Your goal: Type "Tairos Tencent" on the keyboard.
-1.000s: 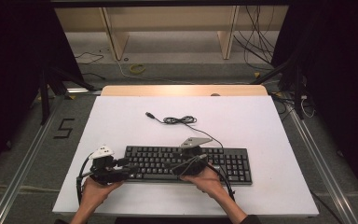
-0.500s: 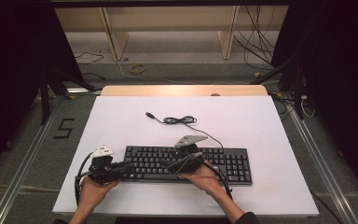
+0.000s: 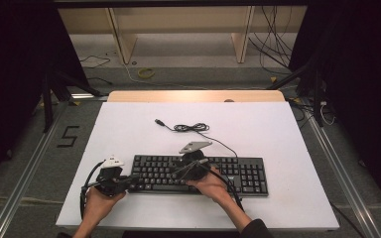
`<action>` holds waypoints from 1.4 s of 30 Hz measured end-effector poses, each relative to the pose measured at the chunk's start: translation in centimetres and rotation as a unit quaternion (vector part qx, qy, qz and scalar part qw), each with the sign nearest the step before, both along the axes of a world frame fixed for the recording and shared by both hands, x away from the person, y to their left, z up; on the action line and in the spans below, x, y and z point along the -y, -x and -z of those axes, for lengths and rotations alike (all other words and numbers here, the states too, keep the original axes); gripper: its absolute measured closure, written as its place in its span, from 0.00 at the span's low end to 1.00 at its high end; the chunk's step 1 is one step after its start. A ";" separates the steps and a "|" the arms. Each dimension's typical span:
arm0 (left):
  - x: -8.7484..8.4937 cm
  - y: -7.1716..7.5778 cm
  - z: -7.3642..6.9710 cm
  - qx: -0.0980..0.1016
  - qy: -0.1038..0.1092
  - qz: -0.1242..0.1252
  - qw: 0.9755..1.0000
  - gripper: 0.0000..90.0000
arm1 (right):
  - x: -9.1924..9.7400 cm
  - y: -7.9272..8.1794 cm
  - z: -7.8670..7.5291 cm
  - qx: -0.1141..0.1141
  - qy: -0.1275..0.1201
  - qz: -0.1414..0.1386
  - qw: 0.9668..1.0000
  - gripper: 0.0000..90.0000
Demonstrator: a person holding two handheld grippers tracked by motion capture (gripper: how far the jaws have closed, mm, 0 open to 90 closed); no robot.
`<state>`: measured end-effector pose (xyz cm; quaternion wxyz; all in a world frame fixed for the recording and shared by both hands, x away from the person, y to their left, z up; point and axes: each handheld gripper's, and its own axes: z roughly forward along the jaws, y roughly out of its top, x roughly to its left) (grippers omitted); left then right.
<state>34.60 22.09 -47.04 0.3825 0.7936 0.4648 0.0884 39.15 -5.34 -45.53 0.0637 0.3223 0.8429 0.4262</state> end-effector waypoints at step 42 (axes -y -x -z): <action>0.1 -0.5 0.8 -0.015 -0.018 0.000 1.000 0.99 | -3.3 -1.4 2.1 -0.017 0.050 -0.003 0.999 1.00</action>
